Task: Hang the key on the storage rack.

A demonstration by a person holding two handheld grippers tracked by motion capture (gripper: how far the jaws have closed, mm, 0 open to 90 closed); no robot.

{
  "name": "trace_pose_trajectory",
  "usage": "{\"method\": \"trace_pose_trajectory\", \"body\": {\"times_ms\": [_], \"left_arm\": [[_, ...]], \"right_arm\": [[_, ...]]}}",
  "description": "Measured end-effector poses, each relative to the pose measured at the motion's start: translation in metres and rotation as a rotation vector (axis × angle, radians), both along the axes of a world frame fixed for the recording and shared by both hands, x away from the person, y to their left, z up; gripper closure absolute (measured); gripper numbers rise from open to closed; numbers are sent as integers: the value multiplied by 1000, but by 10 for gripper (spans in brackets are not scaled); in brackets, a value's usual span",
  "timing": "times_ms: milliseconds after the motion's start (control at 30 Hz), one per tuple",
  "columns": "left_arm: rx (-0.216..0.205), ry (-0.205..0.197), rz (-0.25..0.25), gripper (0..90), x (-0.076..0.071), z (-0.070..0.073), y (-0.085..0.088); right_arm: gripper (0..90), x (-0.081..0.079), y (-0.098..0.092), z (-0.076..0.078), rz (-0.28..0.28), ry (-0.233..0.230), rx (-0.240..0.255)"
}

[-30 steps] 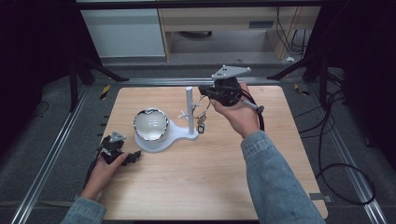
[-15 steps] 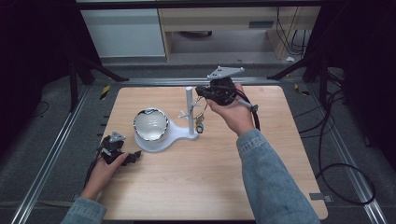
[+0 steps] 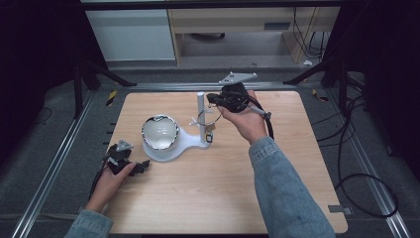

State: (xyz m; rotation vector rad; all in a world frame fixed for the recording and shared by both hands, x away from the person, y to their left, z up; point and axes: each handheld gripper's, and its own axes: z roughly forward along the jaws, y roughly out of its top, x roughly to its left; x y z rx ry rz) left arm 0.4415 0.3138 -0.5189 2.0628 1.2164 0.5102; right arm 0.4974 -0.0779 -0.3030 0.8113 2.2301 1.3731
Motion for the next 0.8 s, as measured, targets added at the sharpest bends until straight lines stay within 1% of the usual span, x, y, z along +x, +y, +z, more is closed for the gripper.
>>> {"method": "trace_pose_trajectory", "body": {"times_ms": [133, 267, 333, 800], "left_arm": [[0, 0, 0, 0, 0, 0, 0], [0, 0, 0, 0, 0, 0, 0], [0, 0, 0, 0, 0, 0, 0], [3, 0, -2, 0, 0, 0, 0]], "right_arm": [[886, 2, -1, -2, -2, 6, 4], [886, 3, -1, -4, 4, 21, 24], [886, 4, -1, -5, -1, 24, 26], [885, 7, -6, -8, -7, 37, 23]]}}
